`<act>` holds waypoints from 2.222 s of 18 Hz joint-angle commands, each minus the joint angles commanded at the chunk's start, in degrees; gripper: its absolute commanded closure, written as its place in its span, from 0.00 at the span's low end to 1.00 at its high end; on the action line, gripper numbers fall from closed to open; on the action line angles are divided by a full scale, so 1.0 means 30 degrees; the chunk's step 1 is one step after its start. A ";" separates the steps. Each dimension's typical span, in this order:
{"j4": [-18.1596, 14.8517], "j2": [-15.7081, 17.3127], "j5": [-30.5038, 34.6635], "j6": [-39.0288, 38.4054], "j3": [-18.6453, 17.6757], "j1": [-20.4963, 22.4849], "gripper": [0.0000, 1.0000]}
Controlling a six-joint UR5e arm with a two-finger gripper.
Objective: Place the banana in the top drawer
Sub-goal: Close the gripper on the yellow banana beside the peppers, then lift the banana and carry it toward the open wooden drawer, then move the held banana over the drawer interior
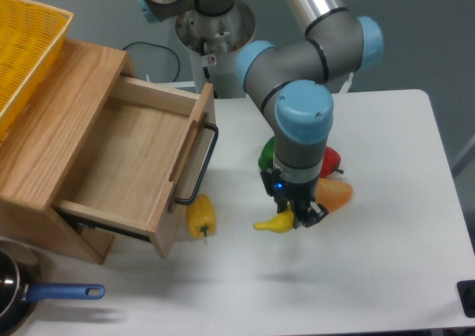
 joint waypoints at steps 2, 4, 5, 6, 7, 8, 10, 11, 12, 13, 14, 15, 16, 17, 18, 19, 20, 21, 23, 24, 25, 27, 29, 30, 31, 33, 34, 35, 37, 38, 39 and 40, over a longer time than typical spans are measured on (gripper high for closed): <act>-0.0323 0.0352 -0.0029 -0.0059 0.0000 0.0001 0.72; -0.0937 0.0849 -0.0059 -0.0495 0.0000 0.0030 0.72; -0.1259 0.1026 -0.0088 -0.0730 0.0087 0.0117 0.72; -0.1668 0.1201 -0.0146 -0.0849 0.0088 0.0263 0.72; -0.2020 0.1464 -0.0175 -0.0937 0.0117 0.0264 0.72; -0.2343 0.1757 -0.0205 -0.0967 0.0117 0.0235 0.72; -0.3046 0.2284 -0.1078 -0.1898 0.0176 0.0176 0.71; -0.3165 0.2490 -0.2041 -0.2804 0.0176 0.0176 0.71; -0.3224 0.2666 -0.2689 -0.3306 0.0176 0.0176 0.71; -0.3254 0.2929 -0.2811 -0.3369 0.0147 0.0118 0.71; -0.3486 0.3251 -0.2812 -0.3369 0.0147 0.0060 0.71; -0.3779 0.3428 -0.2783 -0.3369 0.0176 0.0030 0.71; -0.4043 0.3488 -0.2783 -0.3369 0.0176 0.0001 0.71; -0.4132 0.3517 -0.2841 -0.3369 0.0176 -0.0057 0.71; -0.4133 0.3634 -0.2871 -0.3369 0.0205 -0.0232 0.71; -0.4191 0.3867 -0.2871 -0.3398 0.0263 -0.0379 0.71; -0.4395 0.4130 -0.2871 -0.3457 0.0322 -0.0438 0.71; -0.4803 0.4249 -0.2871 -0.3457 0.0467 -0.0439 0.71; -0.5624 0.4279 -0.2900 -0.3487 0.1023 -0.0497 0.71; -0.5888 0.4279 -0.2900 -0.3516 0.1257 -0.0613 0.71; -0.6123 0.4308 -0.2900 -0.3516 0.1405 -0.0760 0.71; -0.6271 0.4483 -0.2900 -0.3603 0.1552 -0.0878 0.71; -0.6564 0.5068 -0.2987 -0.3691 0.1582 -0.0966 0.71; -0.6565 0.5099 -0.3133 -0.3837 0.1553 -0.1024 0.70; -0.6565 0.5100 -0.3309 -0.4128 0.1553 -0.1141 0.70; -0.6565 0.5129 -0.3369 -0.4453 0.1553 -0.1491 0.70; -0.6565 0.5129 -0.3282 -0.4482 0.1553 -0.1668 0.70; -0.6565 0.5129 -0.3223 -0.4483 0.1553 -0.1785 0.70; -0.6594 0.5100 -0.3194 -0.4483 0.1436 -0.2048 0.70; -0.6594 0.5100 -0.2990 -0.4483 0.1378 -0.2282 0.70; -0.6623 0.5071 -0.2640 -0.4483 0.1319 -0.2430 0.70; -0.6653 0.5070 -0.2434 -0.4483 0.1260 -0.2663 0.70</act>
